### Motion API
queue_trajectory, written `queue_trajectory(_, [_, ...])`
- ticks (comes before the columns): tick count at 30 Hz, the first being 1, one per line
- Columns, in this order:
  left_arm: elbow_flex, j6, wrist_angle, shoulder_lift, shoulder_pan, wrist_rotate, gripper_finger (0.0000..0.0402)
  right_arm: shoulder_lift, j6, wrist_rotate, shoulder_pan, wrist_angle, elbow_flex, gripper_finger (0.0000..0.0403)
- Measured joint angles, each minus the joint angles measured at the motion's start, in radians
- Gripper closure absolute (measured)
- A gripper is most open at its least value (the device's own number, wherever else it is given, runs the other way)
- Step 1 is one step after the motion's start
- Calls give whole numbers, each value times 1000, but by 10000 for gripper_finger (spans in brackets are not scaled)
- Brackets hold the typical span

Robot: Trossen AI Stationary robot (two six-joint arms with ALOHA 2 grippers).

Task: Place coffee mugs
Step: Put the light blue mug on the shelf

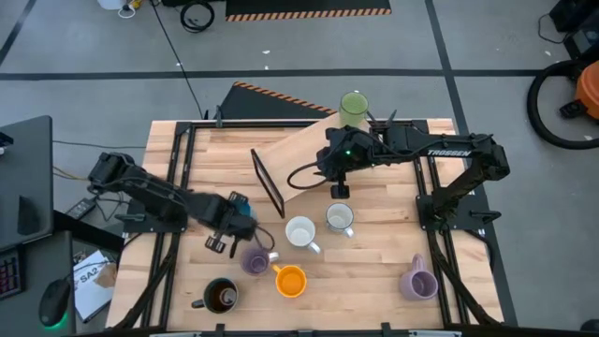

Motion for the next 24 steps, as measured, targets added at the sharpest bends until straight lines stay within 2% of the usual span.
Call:
queue_trajectory(5, [71,24,-102,-40,49,81,370,0,0,3,0,-8,0,288])
queue_trajectory(12, [318,43,-235,-123,112,116,369,0,0,14,-11,-10,0,288])
queue_trajectory(16, [456,55,-290,-154,151,143,370,-14,-9,86,-10,-31,0,288])
queue_trajectory(20, [553,137,-264,-159,195,130,372,-24,-22,129,-13,-56,1,288])
queue_trajectory(24, [578,260,-150,-157,263,88,370,-42,-35,152,-18,-67,1,288])
